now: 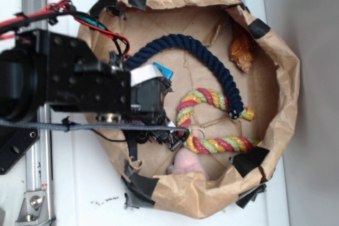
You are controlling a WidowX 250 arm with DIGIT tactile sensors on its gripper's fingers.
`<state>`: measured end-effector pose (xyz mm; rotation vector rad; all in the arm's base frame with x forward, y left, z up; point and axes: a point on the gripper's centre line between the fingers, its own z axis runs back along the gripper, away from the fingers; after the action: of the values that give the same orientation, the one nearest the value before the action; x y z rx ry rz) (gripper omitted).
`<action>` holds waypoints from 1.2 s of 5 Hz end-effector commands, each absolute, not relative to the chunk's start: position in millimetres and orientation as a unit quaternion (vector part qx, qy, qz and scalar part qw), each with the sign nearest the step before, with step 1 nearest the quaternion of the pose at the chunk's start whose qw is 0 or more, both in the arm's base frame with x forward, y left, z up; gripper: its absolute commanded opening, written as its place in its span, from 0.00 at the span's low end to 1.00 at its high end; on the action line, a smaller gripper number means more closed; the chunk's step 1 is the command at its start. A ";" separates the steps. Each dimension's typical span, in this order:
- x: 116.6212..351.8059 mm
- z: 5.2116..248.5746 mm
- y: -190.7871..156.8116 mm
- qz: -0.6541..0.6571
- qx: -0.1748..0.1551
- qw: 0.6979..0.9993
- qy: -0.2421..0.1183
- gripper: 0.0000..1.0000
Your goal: Grab the blue block.
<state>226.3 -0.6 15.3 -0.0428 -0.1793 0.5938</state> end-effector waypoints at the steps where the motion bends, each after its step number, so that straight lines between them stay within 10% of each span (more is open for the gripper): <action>1: 229.7 27.5 24.2 0.292 -0.032 0.950 -0.105 0.00; 4: 227.3 31.2 25.3 0.269 -0.015 0.958 -0.096 0.00; 6: 227.7 97.9 39.8 0.162 0.001 0.980 -0.117 0.00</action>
<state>223.6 27.2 88.2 0.0031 -0.1913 0.3057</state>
